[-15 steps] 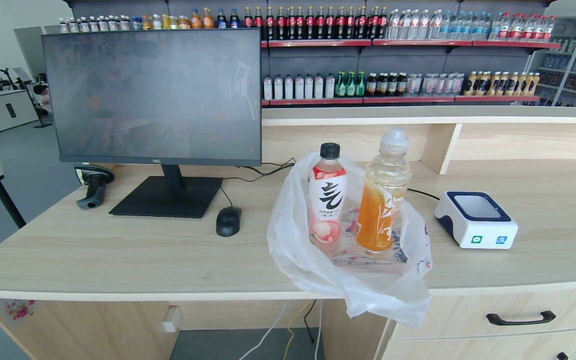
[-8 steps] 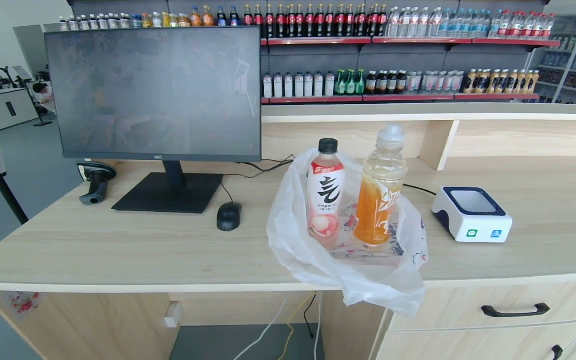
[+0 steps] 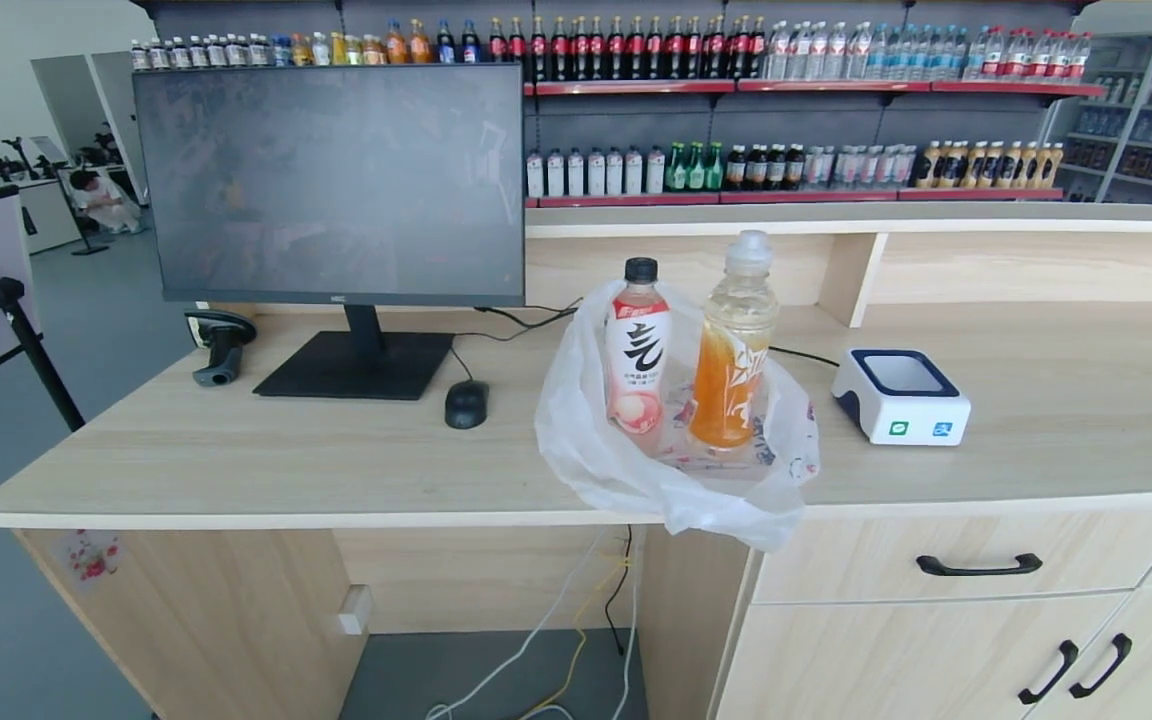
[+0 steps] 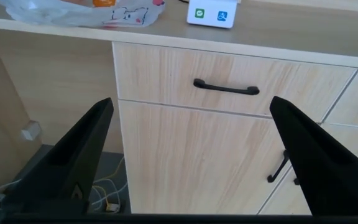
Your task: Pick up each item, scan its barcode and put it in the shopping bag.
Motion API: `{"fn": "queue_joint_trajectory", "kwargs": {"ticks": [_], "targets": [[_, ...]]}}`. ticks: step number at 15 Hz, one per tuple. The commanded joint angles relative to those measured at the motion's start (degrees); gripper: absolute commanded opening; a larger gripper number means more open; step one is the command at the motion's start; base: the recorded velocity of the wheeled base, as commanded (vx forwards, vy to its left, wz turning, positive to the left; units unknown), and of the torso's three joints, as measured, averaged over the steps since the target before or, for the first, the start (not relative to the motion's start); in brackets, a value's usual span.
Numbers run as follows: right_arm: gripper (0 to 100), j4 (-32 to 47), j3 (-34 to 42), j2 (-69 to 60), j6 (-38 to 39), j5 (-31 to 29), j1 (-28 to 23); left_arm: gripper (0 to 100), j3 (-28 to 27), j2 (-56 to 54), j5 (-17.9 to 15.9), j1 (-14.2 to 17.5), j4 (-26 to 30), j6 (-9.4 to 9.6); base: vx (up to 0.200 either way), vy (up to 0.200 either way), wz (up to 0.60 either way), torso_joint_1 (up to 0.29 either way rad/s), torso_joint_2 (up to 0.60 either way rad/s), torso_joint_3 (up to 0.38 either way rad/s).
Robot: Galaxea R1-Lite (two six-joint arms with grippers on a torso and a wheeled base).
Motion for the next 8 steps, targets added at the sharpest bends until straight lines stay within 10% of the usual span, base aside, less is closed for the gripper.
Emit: {"fn": "queue_joint_trajectory", "kwargs": {"ticks": [1,8], "targets": [[100,0.0,0.0,0.0,0.0,0.0,0.0,100,0.0,0.0,-0.1,-0.1,0.0,0.21,0.000,-0.200,0.00,0.002,0.00,0.007],[100,0.1,0.0,0.0,-0.8,0.0,0.0,100,0.0,0.0,-0.1,0.0,0.1,-0.05,0.000,-0.200,0.00,0.002,0.00,0.002]]}}
